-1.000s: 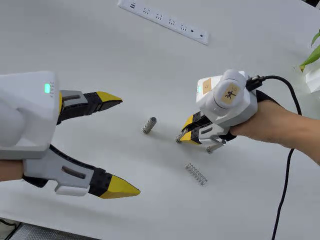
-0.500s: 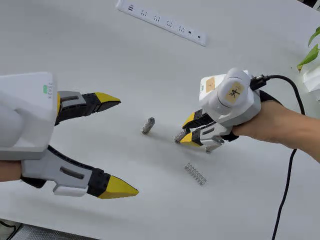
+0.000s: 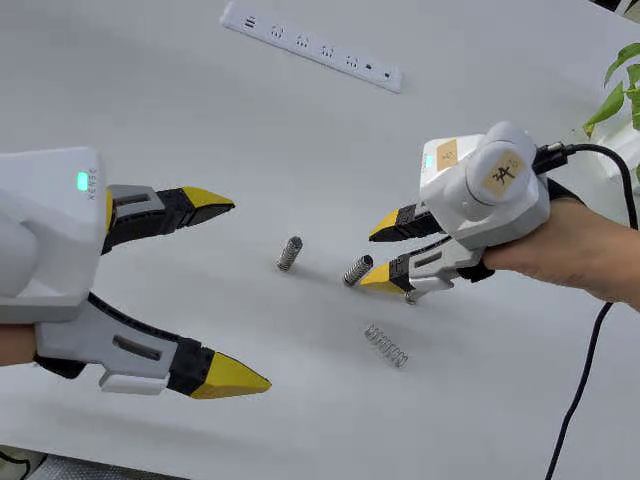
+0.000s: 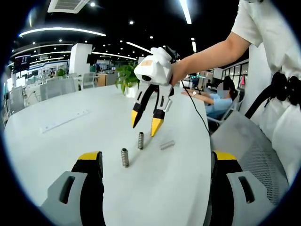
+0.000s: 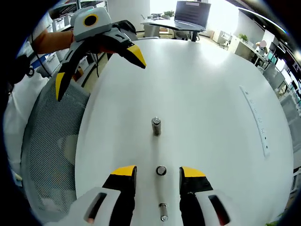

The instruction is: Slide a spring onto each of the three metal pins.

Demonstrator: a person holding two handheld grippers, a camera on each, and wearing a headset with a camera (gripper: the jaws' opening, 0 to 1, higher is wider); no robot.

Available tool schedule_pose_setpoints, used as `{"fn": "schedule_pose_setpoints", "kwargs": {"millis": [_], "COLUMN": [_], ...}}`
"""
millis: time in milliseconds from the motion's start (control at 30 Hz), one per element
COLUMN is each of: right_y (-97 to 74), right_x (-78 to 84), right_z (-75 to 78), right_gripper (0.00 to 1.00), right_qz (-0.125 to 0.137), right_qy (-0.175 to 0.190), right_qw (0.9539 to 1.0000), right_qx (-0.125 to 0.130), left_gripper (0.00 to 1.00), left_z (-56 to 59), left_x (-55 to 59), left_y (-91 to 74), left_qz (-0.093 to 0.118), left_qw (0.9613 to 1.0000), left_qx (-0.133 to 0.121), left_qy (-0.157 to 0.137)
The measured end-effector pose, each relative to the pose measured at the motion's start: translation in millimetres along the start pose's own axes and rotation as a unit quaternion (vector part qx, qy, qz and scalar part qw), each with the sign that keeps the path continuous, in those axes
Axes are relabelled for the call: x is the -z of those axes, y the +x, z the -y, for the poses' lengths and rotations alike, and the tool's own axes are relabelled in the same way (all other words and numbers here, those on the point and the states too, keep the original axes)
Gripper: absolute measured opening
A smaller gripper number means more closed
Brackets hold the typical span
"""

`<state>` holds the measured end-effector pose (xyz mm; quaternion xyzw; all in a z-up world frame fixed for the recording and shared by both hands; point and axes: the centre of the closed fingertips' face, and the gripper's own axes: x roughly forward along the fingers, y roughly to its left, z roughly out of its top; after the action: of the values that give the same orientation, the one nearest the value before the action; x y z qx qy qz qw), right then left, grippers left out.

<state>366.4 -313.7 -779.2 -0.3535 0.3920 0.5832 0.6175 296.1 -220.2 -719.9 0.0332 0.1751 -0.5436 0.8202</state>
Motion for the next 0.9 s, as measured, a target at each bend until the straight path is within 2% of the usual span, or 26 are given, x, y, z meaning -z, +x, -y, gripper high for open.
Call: {"fn": "schedule_pose_setpoints", "kwargs": {"millis": [333, 467, 900], "right_y": [-26.0, -32.9, -66.2], "right_x": [-7.1, 1.5, 22.4], "right_z": [-12.9, -8.0, -27.5], "right_gripper": [0.44, 0.49, 0.63], "right_qz": [0.043, 0.063, 0.108], "right_qy": [0.016, 0.024, 0.067], "right_qw": [0.9988, 0.9973, 0.9902], "right_qx": [0.019, 0.029, 0.058], "left_gripper": [0.95, 0.95, 0.95], "left_z": [3.8, 5.4, 12.0], "left_x": [-3.0, -4.2, -11.9], "left_y": [-0.3, -0.8, 0.3], "left_qz": [-0.010, -0.016, -0.037], "left_qw": [0.9999, 0.9997, 0.9986], "left_qx": [0.004, 0.006, 0.013], "left_qy": [0.010, 0.015, 0.035]}}
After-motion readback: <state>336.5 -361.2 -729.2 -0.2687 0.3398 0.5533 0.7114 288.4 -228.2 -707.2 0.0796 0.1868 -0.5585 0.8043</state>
